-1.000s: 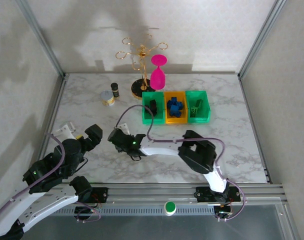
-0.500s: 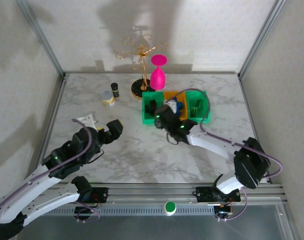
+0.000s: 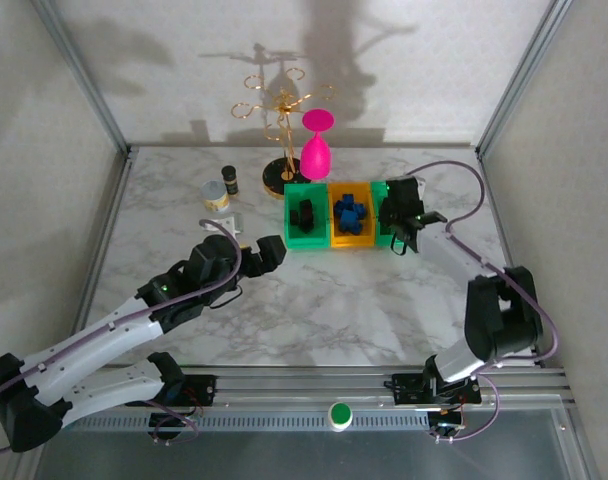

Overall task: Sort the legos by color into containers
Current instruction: Place the lego in the container, then reset both arms

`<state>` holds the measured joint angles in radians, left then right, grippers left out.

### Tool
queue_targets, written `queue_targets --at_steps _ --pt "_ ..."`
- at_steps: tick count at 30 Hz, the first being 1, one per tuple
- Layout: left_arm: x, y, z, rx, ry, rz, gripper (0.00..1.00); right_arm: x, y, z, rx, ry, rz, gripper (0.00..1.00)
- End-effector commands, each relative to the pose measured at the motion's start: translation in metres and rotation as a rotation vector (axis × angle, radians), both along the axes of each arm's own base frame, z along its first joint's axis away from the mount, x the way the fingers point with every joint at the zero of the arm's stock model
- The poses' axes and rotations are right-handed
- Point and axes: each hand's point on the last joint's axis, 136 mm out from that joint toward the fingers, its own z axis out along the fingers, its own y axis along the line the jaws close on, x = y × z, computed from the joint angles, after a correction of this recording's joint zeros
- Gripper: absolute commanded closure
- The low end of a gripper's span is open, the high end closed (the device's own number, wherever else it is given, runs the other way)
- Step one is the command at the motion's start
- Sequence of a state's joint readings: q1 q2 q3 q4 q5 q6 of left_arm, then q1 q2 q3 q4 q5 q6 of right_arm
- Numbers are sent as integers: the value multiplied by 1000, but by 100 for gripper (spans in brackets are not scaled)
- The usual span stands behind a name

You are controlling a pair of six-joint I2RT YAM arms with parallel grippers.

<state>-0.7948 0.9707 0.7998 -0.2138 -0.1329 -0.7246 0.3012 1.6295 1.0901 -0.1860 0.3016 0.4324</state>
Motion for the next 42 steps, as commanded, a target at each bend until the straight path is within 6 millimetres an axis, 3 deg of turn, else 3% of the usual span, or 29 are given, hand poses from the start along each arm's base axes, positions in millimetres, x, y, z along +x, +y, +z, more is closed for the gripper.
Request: queue_targets --at_steps 1,6,9,14,17,20,23,26,29,32,34,36,39,42 --pt "4 -3 2 -2 -27 -13 0 27 1 7 2 -33 30 64" --pt "7 1 -4 21 -25 2 0 45 1 -10 -12 10 33 61" --pt "10 4 -6 24 -24 15 0 47 0 -5 -11 -5 29 54" --pt "16 10 -6 30 -35 41 0 42 -3 26 -4 -64 26 46" --pt "27 28 1 67 -75 125 0 30 -18 60 -18 -141 -15 32" --pt "45 68 10 110 -123 296 0 9 -53 84 -44 -233 -106 20" --pt "59 122 19 172 -217 517 0 -21 -101 89 -90 -332 -232 9" --pt "63 182 12 320 -292 758 0 -49 -145 73 -160 -415 -349 2" --pt "63 235 -5 460 -319 933 0 -69 -166 47 -202 -471 -390 1" --pt "67 268 -34 483 -319 976 0 -79 -161 38 -206 -598 -328 1" --pt "70 273 -52 469 -344 926 1 -78 -160 25 -171 -600 -306 1" --pt "68 271 -66 476 -379 868 0 -69 -152 15 -133 -616 -239 1" --pt "67 265 -67 453 -478 807 0 -58 -134 8 -129 -608 -132 1" --pt "83 257 -82 447 -456 705 0 -66 -110 5 -154 -650 -7 1"
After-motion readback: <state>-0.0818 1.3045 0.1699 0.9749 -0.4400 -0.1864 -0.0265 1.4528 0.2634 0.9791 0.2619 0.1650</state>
